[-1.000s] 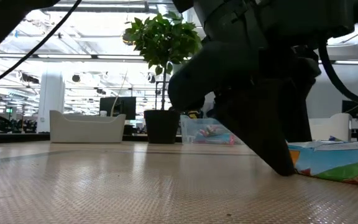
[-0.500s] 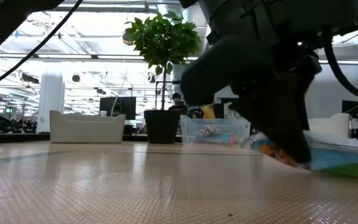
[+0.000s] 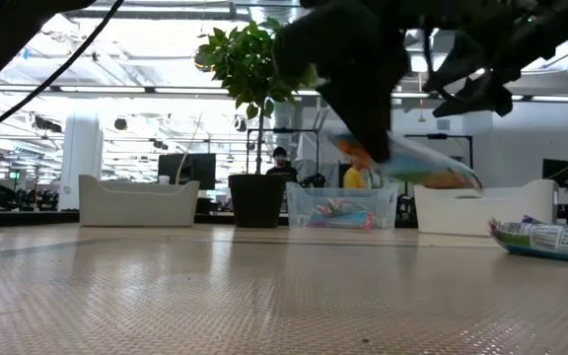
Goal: Pick and place Granola Bars by type
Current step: Put the yellow granola bar into the white bin
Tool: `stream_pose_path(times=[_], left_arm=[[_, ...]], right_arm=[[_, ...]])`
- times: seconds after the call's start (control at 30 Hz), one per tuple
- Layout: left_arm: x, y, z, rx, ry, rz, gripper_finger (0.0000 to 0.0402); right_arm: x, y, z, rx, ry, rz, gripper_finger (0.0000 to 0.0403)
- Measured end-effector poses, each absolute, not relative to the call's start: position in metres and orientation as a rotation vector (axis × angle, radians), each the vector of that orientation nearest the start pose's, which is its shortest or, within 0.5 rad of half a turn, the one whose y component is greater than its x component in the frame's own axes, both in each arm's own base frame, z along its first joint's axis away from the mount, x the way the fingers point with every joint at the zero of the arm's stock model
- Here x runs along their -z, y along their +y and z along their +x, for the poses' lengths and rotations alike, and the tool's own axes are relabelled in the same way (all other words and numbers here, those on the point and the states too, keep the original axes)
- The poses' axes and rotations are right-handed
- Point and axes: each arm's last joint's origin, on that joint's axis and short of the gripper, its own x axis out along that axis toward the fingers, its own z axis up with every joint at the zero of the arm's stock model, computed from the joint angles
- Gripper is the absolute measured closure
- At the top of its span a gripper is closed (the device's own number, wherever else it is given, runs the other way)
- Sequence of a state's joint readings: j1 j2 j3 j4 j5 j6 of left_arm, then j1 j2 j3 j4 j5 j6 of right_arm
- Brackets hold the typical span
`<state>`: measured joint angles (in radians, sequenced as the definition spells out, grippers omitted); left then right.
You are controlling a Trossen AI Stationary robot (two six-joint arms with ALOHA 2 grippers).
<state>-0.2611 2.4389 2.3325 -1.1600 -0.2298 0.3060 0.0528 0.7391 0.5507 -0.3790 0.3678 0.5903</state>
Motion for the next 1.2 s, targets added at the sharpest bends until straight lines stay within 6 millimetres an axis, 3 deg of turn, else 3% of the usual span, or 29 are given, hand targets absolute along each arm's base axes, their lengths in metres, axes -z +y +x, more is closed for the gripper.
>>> stream_pose_path(times=[0.2,0.37,0.53,0.7,0.9,1.2], left_arm=[[-0.248,-0.097,0.474,0.094,1.239,0.547,0.0389],[-0.272,-0.064,0.470,-0.083,1.213,0.536,0.0375],[-0.287,-0.030,0.471,-0.201,1.172,0.494,0.0365],[-0.293,-0.002,0.471,-0.306,1.159,0.476,0.0386],[-0.305,0.012,0.474,-0.405,1.081,0.474,0.0380],[-0.326,0.025,0.493,-0.492,0.802,0.393,0.0379]], right_arm=[[-0.239,-0.003,0.154,0.510,0.481,0.463,0.0131],[-0.239,-0.004,0.153,0.551,0.473,0.466,0.0131],[-0.239,-0.005,0.153,0.574,0.459,0.474,0.0131],[-0.241,-0.005,0.154,0.601,0.417,0.514,0.0131],[-0.248,-0.005,0.158,0.579,0.330,0.571,0.0131],[-0.259,-0.005,0.164,0.539,0.190,0.664,0.0131]])
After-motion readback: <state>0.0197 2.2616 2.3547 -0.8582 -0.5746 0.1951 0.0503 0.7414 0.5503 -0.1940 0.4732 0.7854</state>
